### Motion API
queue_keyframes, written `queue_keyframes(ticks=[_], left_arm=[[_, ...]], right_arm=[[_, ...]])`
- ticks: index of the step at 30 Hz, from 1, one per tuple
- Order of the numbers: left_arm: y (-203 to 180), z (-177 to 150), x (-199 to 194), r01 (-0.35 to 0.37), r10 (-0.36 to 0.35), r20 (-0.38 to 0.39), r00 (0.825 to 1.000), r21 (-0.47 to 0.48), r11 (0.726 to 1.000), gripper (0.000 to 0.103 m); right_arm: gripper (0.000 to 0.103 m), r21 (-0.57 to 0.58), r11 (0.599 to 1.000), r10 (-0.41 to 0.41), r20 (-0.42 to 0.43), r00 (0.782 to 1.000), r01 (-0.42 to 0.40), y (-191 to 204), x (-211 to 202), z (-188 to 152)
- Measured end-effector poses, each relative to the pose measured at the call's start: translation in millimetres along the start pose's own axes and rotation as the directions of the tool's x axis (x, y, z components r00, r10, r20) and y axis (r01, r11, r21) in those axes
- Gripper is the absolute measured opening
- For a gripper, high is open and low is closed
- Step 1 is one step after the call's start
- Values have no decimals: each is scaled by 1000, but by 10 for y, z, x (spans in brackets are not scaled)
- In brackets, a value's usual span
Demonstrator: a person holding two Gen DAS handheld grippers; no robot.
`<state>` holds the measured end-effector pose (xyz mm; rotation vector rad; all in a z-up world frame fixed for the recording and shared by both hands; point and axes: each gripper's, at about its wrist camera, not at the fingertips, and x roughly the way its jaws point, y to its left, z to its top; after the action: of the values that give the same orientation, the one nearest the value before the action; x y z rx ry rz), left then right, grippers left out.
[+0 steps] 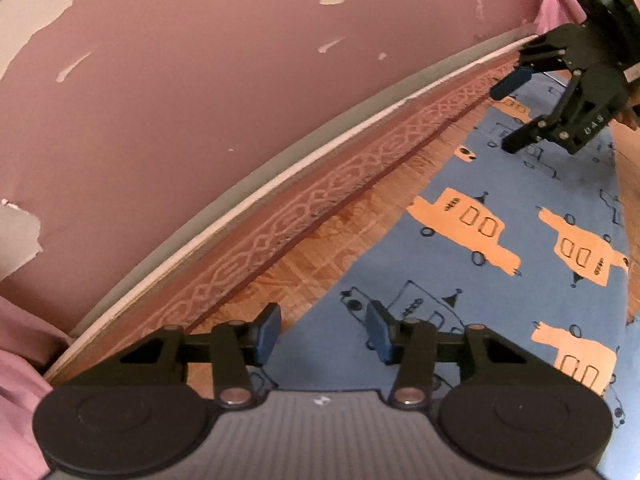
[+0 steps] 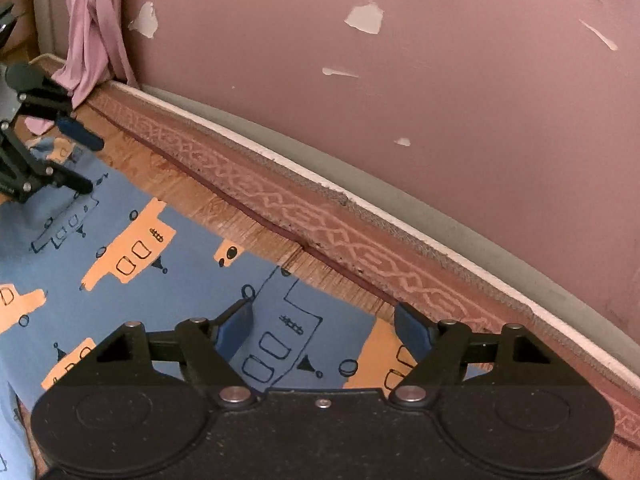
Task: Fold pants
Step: 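Move both grippers to the pants edge lying along the wall, then close the left gripper on the pants edge while the right gripper closes beside it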
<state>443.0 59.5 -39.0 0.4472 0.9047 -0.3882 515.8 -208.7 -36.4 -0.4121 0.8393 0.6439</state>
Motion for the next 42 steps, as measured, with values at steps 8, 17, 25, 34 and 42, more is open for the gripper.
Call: queue_keyframes(ticks=[8,17,25,34,42], left_arm=[[-198,-5,-22,-15,15,-8,1000,23,1000,11],[-292,38,-27,-158,158,1,987,-56,986,0],[-77,47,-99,-198,207,40,977,-167,966,0],[84,-81,-85,-99,106,39,994,-152,983,26],[102,-163,-41,-89,91,3,996,-162,983,60]], right_arm=[[42,40,998,37,30,999,-38,66,-87,-78],[0,150,988,-57,82,995,44,110,-180,-150],[0,141,984,-126,125,984,108,147,-301,-67],[0,122,983,-155,125,980,140,180,-208,30],[0,138,981,-155,120,981,139,173,-145,-14]])
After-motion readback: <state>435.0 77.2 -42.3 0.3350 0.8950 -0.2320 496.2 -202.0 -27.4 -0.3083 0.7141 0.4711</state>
